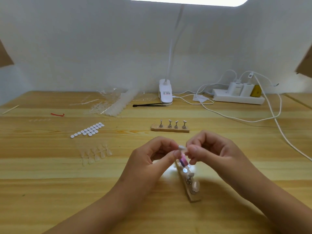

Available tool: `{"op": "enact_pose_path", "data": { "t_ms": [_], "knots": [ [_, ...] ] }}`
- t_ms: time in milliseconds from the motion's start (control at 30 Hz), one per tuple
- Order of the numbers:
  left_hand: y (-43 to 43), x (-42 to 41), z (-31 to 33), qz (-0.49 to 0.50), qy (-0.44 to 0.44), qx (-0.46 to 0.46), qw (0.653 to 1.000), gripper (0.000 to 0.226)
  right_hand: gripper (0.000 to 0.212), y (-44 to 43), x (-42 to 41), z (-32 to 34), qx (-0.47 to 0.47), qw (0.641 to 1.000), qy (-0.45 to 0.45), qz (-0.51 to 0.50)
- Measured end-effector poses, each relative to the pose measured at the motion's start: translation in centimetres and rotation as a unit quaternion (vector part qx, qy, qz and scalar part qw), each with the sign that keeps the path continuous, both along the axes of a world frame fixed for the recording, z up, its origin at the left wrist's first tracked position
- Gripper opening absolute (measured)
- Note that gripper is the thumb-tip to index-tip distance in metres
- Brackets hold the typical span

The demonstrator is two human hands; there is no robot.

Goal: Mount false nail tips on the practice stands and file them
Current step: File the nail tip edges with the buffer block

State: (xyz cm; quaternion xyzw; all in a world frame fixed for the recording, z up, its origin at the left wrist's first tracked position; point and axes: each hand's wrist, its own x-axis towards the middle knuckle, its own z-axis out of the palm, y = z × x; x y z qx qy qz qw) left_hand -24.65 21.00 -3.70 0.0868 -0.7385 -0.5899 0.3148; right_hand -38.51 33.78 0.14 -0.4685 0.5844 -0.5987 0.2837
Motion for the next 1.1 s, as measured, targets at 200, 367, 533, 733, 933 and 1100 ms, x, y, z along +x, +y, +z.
{"op": "enact_pose_path", "data": {
  "t_ms": [200,367,533,733,933,1100],
  "knots": [
    [-0.8,0.0,0.0,0.058,0.036,0.079,0.995,0.007,0.029,-0.2,-2.0,-0.3,-0.003,0.992,-0.015,-0.122],
    [-1.9,-0.2,-0.1,0.132,0.028,0.117,0.984,0.01,0.016,0.2,-1.2,-0.6,0.07,0.962,0.226,-0.134],
    [-2.2,-0.2,0.2,0.173,0.068,0.175,0.967,0.006,0.036,-2.3,2.7,-1.3,0.184,0.831,0.518,-0.084],
    [-2.1,0.4,0.9,0.155,0.097,0.185,0.965,0.008,0.031,-2.3,3.7,-0.3,0.143,0.832,0.53,-0.081],
    [-0.9,0.8,0.9,0.098,0.089,0.095,0.987,0.005,0.03,-0.7,1.1,1.8,0.029,0.994,-0.103,-0.009],
    [-0.5,0.4,0.8,0.065,0.067,0.028,0.995,0.011,0.031,-0.5,0.9,1.1,0.012,0.981,-0.194,-0.005]
  ]
}}
